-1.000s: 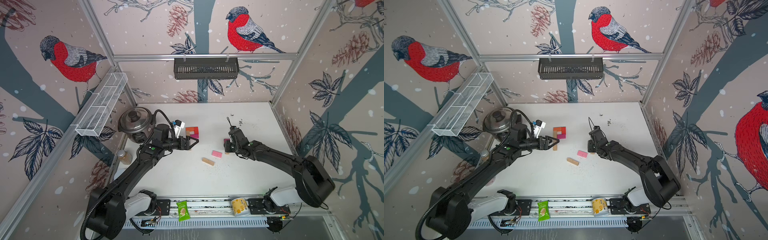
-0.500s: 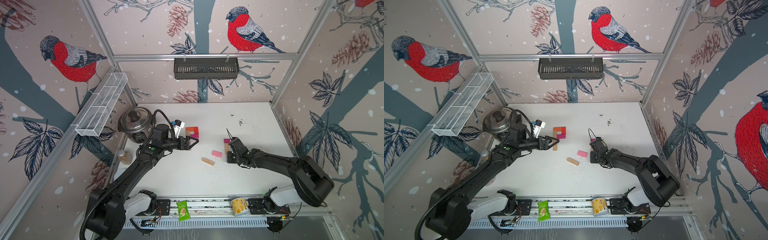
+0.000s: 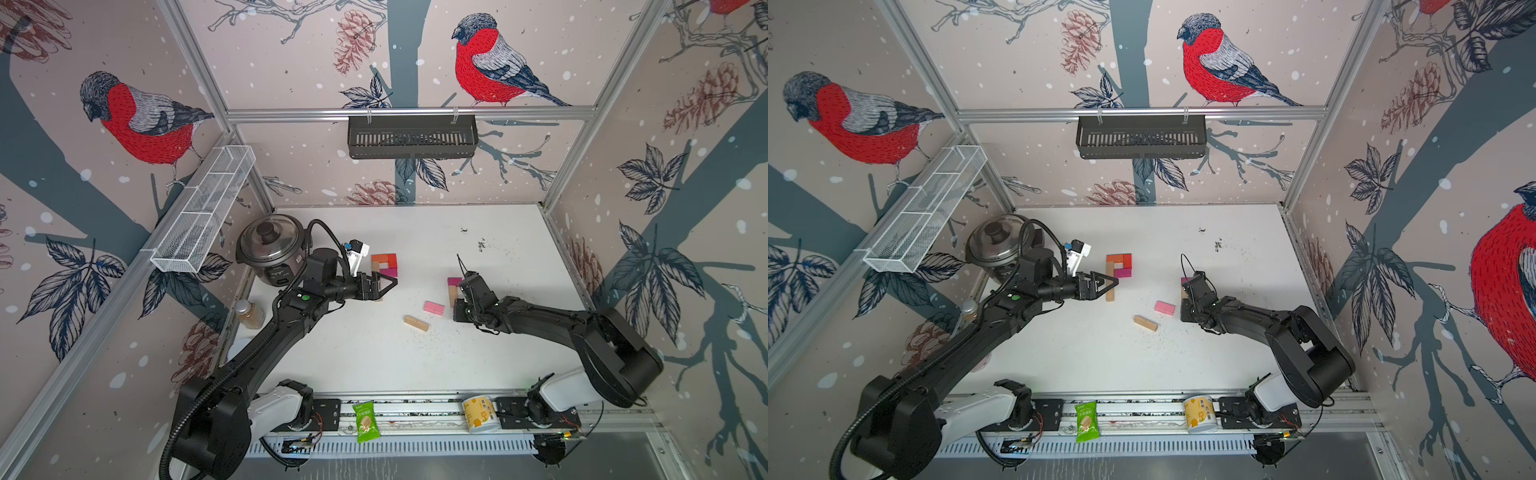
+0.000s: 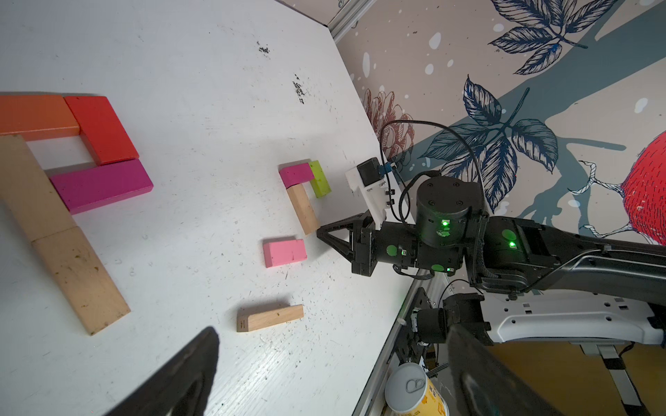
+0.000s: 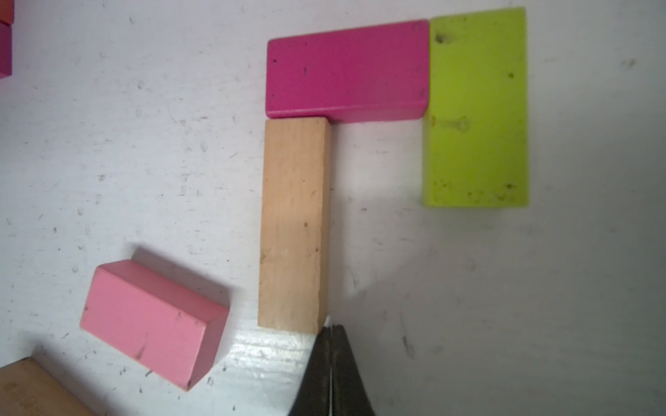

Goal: Assemble the letter p with building blocks
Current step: Adjust the building block at the center of the board.

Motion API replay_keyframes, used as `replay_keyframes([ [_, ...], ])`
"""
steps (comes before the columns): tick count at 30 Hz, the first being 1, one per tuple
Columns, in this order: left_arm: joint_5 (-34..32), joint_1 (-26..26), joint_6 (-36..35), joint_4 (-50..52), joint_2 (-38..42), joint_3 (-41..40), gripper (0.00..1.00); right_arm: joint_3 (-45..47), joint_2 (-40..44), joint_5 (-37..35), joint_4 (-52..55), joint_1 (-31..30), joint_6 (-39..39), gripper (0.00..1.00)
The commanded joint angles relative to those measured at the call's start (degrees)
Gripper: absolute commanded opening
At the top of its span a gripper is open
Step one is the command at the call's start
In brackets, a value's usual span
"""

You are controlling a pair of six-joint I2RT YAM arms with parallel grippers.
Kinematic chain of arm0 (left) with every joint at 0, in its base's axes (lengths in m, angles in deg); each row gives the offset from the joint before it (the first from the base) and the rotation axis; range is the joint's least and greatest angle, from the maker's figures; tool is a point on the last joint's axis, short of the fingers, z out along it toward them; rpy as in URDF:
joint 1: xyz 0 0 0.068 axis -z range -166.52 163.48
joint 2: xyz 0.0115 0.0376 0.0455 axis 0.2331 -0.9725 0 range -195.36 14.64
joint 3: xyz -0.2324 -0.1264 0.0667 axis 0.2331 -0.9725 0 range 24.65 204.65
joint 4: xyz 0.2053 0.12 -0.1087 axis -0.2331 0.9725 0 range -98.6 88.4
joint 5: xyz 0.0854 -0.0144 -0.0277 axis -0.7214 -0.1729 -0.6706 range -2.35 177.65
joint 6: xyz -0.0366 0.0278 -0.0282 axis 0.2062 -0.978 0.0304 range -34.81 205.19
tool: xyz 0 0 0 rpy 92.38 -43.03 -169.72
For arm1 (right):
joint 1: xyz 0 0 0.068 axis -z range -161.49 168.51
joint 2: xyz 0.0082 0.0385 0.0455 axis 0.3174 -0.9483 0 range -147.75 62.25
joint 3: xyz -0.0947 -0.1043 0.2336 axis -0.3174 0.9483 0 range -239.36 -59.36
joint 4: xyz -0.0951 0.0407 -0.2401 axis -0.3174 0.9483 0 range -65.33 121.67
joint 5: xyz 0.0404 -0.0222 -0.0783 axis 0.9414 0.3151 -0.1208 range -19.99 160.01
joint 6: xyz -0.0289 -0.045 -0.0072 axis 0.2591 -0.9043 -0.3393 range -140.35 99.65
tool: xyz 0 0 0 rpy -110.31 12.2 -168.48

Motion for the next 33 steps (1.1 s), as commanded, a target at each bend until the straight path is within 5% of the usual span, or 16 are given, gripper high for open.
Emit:
replay_keyframes([
  [1, 0.3, -0.1, 0.0, -1.4, 0.2, -0.1, 0.97, 0.4, -0.6, 1.6, -0.2, 0.2, 0.5, 0.07],
  [17, 0.3, -0.1, 0.0, -1.4, 0.2, 0.0, 0.97, -1.1, 7.7, 2.0, 4.8, 0.2, 0.8, 0.11],
  [25, 0.0, -0.1, 0.1, -1.2, 0.4, -0.2, 0.97, -9.0, 7.6, 3.9, 8.2, 7.0, -4.0, 0.22],
  [33, -0.2, -0.1, 0.5, -1.9, 0.6, -0.5, 0.97, -10.9, 3.5, 10.6, 5.5, 17.0, -5.6, 0.65],
])
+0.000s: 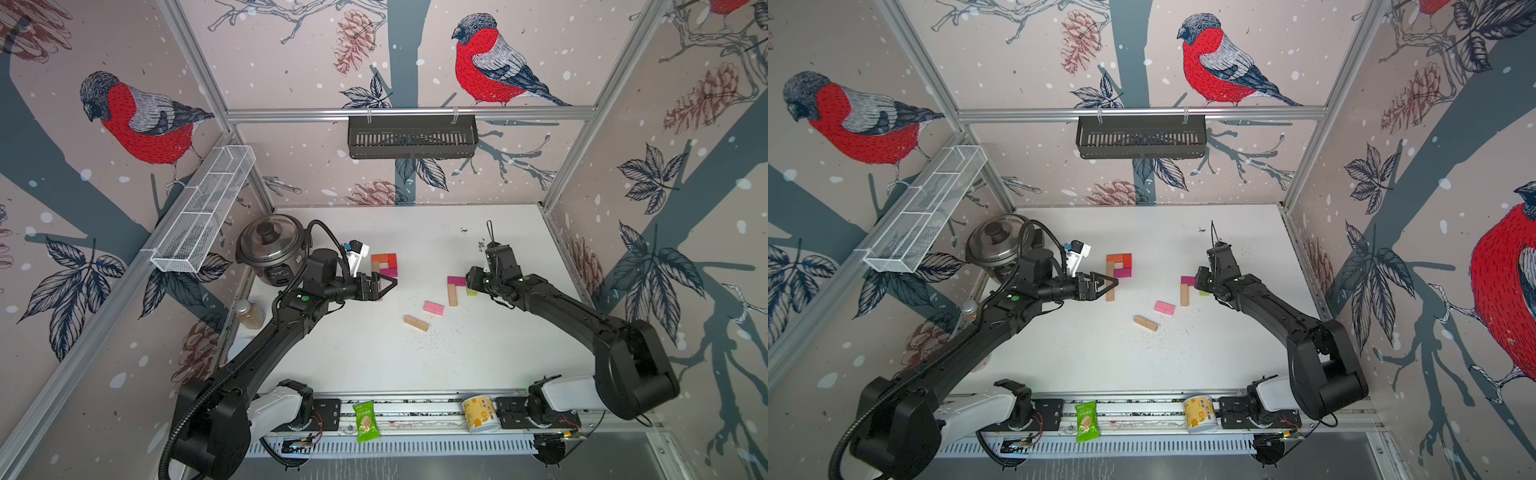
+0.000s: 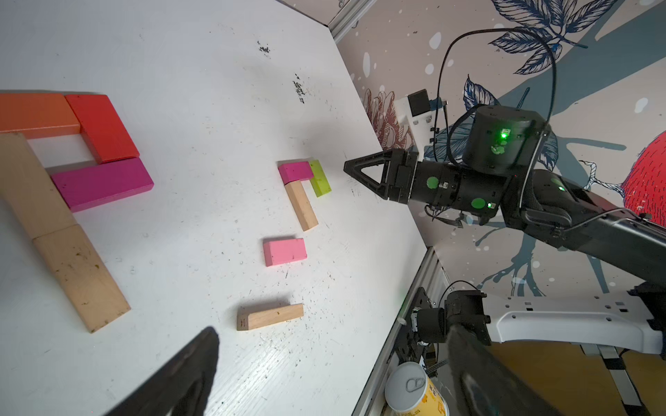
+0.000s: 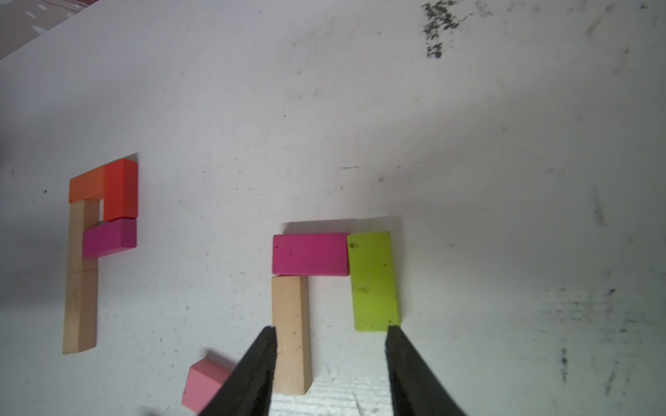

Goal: Assemble the letter p with building blocks
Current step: Adjust the building block at the center of the board, then pick up the building block from the center of the board.

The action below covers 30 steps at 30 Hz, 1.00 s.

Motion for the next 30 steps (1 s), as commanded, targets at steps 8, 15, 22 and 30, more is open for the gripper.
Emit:
replay_keyframes([
  [8, -0.2, -0.1, -0.5, -0.9, 0.2, 0.3, 0.97, 0.6, 0.0, 2.5, -2.3, -1.5, -1.7, 0.87],
  [15, -3.8, 1.7, -1.5, 1.4, 1.5, 0.7, 0.97, -2.7, -2.1, -1.7, 0.8, -12.2, 2.1, 0.90],
  [22, -11.1, 2.5, -3.2, 7.0, 3.9, 0.5, 0.97, -3.3, -6.6, -6.4, 1.8, -21.0, 14.5, 0.99],
  [30, -15.8, 2.5, -4.6, 7.0, 10.5, -2.5, 0.97, -5.5, -12.9, -5.7, 2.5, -25.1, 23.7, 0.97],
])
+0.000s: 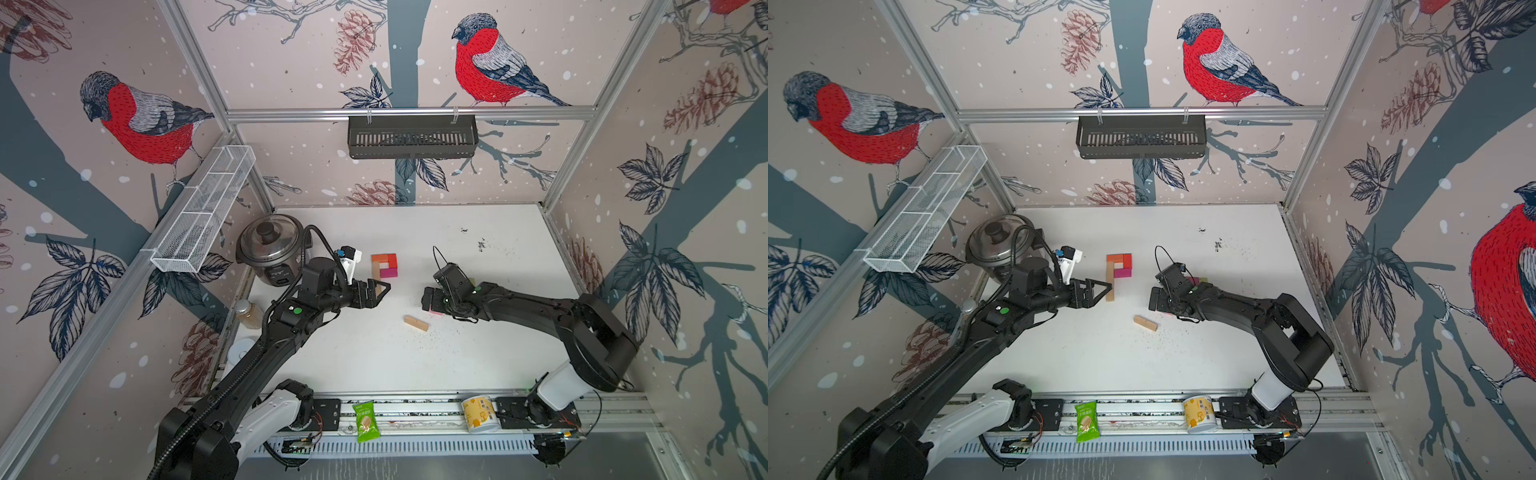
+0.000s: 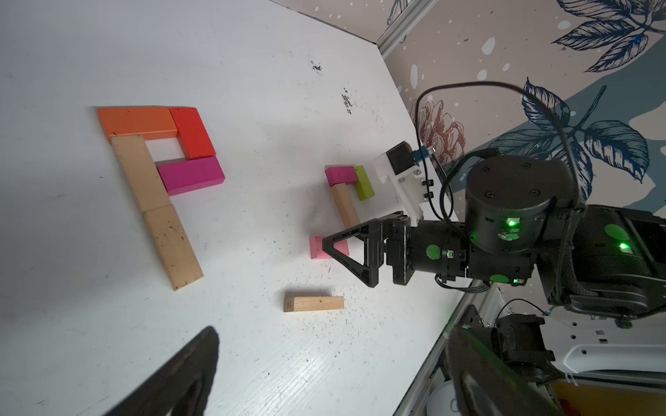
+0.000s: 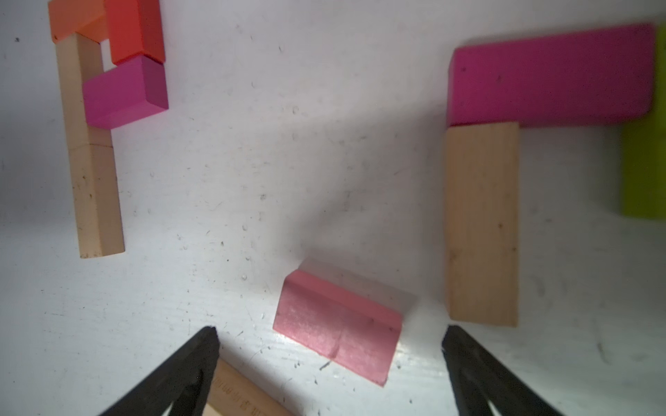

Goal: Assemble the letter p with building blocks
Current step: Pick up the building block from the center of the board.

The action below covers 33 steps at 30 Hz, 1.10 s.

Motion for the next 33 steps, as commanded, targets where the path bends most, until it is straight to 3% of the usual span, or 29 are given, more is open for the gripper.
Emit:
replay_keyframes([
  [1, -2.1, -0.1, -1.1, -1.2, 1.6, -0.8, 0.97, -1.6, -1.4, -1.2, 0.6, -1.1, 5.7, 0.97],
  [16, 0.7, -0.3, -0.6, -1.6, 1.8, -1.1, 0.97, -6.9, -7.6, -4.1, 5.9, -2.2, 13.2, 0.91],
  [19, 1.1, -0.4, -0.4, -1.7, 1.9, -1.0, 0.97, -7.8, -9.0, -4.5, 6.6, -2.3, 12.5, 0.88],
  [21, 1.4, -0.5, -0.3, -2.0, 1.9, -1.2, 0.97, -8.4, -9.8, -4.6, 6.7, -2.6, 11.8, 0.81],
  [33, 3.0, -0.9, 0.1, -2.9, 1.7, -1.5, 0.97, -10.3, -13.0, -10.6, 9.6, -6.3, 9.1, 0.79],
])
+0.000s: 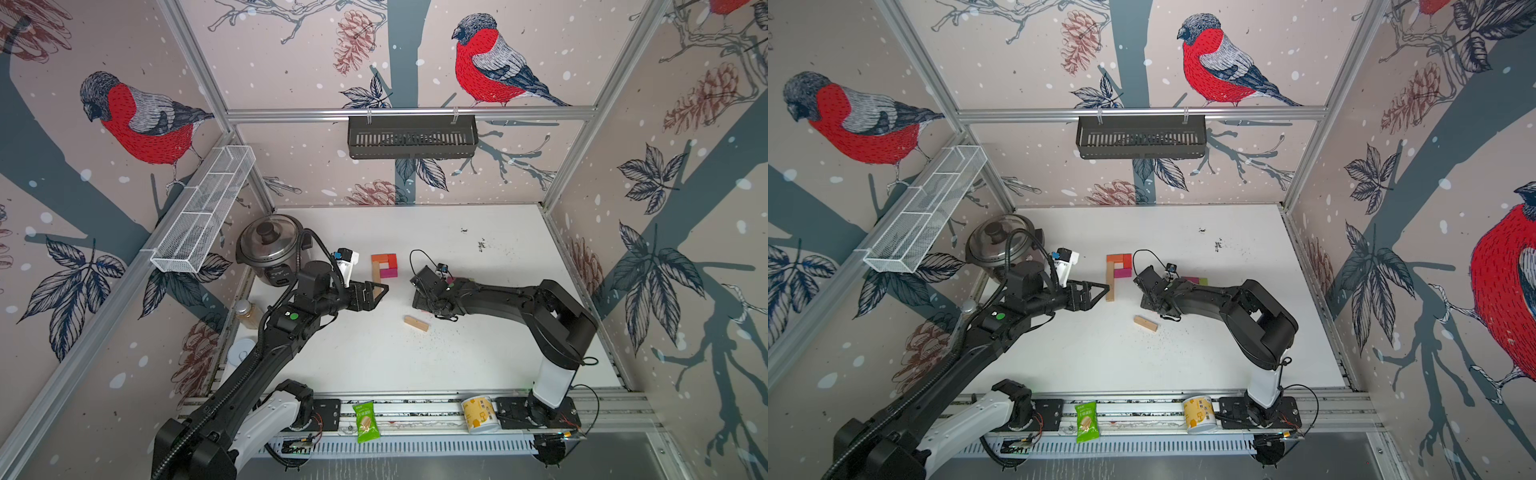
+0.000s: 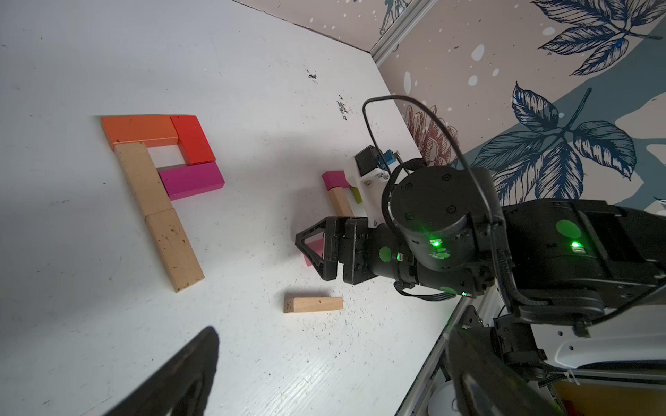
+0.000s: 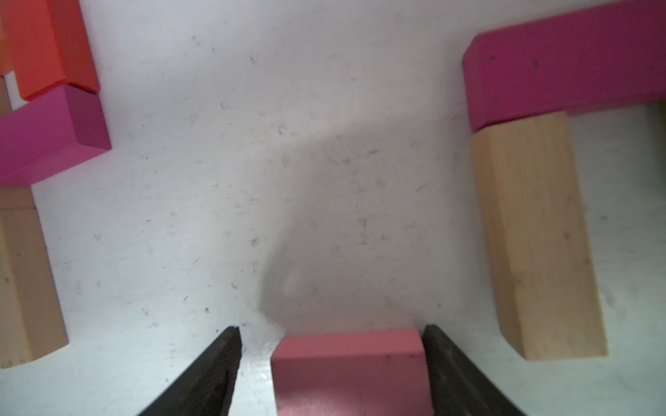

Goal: Assemble the letter p with building blocks
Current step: Pick up the building block from the center of the board.

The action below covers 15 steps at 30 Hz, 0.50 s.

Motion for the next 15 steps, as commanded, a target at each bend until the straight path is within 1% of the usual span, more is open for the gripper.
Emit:
replay_keyframes([
  [1, 1.6, -0.2, 0.1, -1.8, -0.1, -0.1, 0.97, 0.1, -1.2, 0.7, 3.9, -0.8, -1.1, 0.79],
  [8, 2.5, -0.2, 0.3, -2.1, -0.3, -0.2, 0.97, 2.6, 0.4, 0.7, 1.4, -1.2, -5.4, 0.77],
  [15, 2.6, -0.2, 0.4, -2.3, -0.4, -0.4, 0.97, 3.8, 0.6, 0.1, 1.4, -1.6, -6.3, 0.72],
])
